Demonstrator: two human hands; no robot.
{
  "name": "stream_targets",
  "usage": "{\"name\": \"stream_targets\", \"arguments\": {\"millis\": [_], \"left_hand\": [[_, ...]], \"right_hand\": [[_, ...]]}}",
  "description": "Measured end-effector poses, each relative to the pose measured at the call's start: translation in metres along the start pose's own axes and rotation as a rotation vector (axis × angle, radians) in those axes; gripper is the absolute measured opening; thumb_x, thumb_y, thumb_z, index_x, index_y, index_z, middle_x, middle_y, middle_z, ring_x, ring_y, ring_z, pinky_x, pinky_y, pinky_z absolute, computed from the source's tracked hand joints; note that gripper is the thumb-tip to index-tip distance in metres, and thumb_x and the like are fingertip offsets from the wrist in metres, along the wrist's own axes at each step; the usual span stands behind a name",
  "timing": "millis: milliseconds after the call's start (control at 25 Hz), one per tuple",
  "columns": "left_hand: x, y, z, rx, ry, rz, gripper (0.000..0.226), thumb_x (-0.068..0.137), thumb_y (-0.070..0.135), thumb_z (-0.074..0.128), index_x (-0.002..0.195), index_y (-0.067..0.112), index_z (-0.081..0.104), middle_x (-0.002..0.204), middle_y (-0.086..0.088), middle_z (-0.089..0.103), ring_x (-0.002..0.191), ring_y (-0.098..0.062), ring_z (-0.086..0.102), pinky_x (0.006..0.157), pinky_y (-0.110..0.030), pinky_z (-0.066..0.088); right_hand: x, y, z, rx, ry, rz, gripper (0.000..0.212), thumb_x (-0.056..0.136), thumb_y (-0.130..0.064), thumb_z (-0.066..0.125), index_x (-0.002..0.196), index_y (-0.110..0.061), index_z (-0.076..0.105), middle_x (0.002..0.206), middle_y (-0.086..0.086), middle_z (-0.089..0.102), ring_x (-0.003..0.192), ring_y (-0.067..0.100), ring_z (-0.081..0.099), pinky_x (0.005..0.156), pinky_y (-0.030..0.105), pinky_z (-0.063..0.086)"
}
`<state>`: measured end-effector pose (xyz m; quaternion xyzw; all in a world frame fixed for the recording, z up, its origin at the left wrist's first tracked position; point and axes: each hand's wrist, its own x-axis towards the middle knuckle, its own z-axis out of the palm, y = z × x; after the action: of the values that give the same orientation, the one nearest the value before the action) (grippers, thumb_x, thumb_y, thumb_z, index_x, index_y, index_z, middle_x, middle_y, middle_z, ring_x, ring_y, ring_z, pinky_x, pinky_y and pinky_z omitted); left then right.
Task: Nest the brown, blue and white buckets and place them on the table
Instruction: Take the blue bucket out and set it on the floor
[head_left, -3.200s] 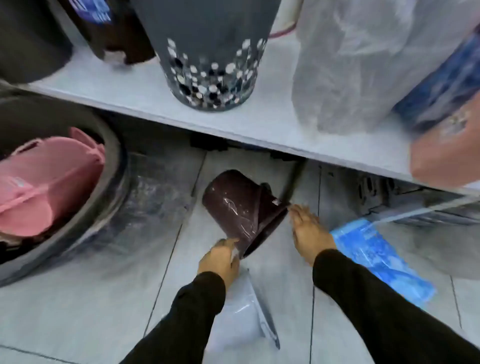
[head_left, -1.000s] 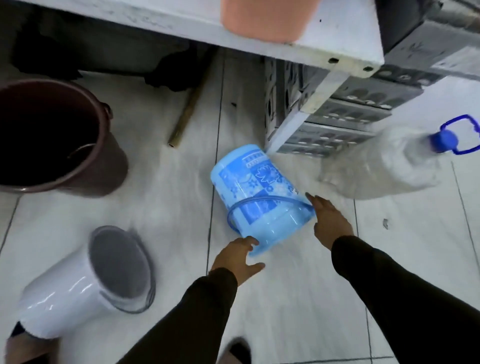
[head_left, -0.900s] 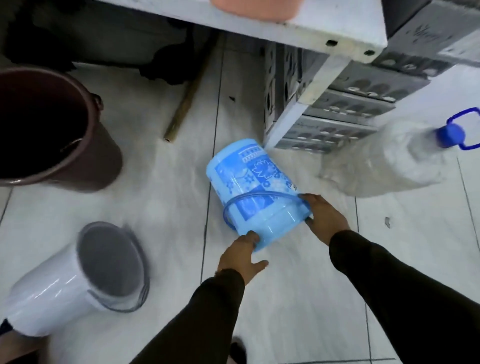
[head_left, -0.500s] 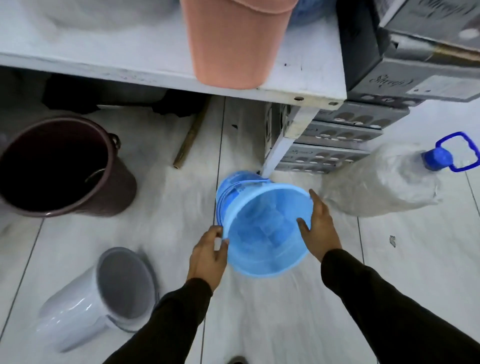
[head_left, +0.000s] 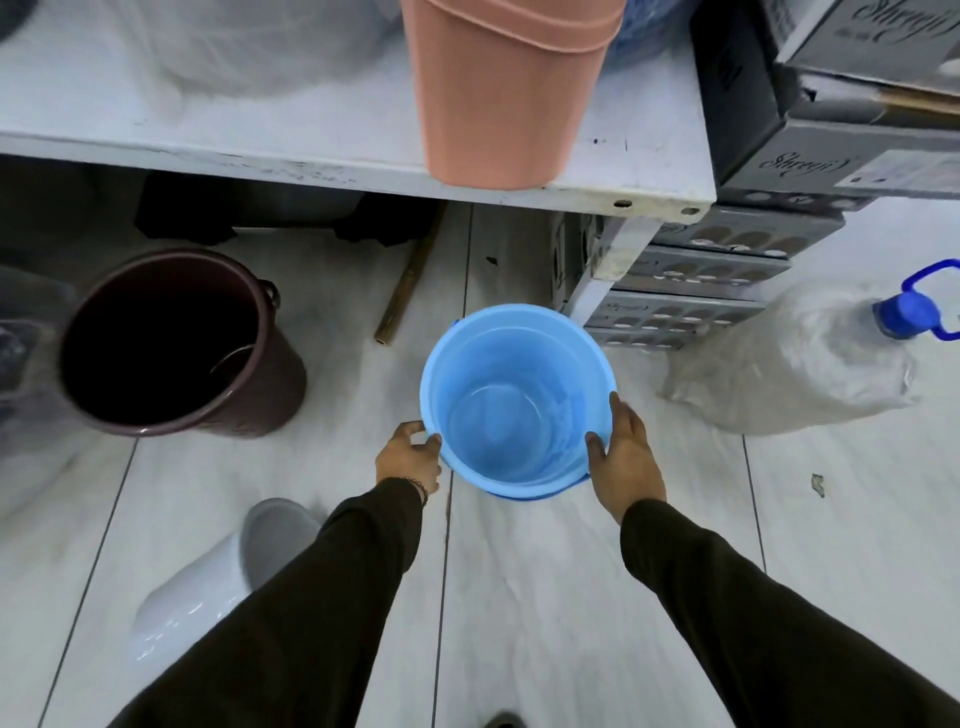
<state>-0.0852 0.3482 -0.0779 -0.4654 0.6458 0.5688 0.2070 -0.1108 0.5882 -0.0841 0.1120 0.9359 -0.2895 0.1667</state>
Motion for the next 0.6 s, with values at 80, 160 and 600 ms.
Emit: {"name": "stream_targets", "arguments": {"millis": [80, 160, 600], "left_hand": [[-0.01, -0.004, -0.009, 0.355, 0.023, 0.179, 0.049, 0.099, 0.034, 0.049, 0.144, 0.017, 0.04, 0.134, -0.015, 0.06, 0.119, -0.033, 0.06, 0.101, -0.039, 0.05], [-0.024, -0.008, -0.021, 0.555, -0.012, 0.326, 0.053, 0.099, 0.036, 0.047, 0.148, 0.017, 0.036, 0.147, -0.013, 0.049, 0.131, -0.03, 0.052, 0.108, -0.036, 0.041], [-0.031, -0.082, -0.156, 1.766, -0.345, 0.504, 0.052, 0.095, 0.035, 0.044, 0.146, 0.027, 0.04, 0.15, -0.004, 0.046, 0.14, -0.025, 0.041, 0.117, -0.043, 0.026]], "right_hand": [[-0.007, -0.001, -0.003, -0.116, 0.012, -0.062, 0.068, 0.102, -0.037, 0.044, 0.159, -0.022, 0.01, 0.168, 0.004, 0.013, 0.151, 0.028, 0.025, 0.119, 0.047, 0.033], [-0.021, -0.005, -0.004, -0.089, 0.052, -0.082, 0.07, 0.101, -0.039, 0.045, 0.159, -0.017, 0.011, 0.168, 0.006, 0.012, 0.154, 0.026, 0.017, 0.123, 0.047, 0.026], [-0.197, -0.035, 0.104, 0.349, -0.191, 0.424, 0.068, 0.098, -0.015, 0.054, 0.156, -0.006, 0.019, 0.163, 0.013, 0.014, 0.141, 0.03, 0.038, 0.117, 0.036, 0.03]]}}
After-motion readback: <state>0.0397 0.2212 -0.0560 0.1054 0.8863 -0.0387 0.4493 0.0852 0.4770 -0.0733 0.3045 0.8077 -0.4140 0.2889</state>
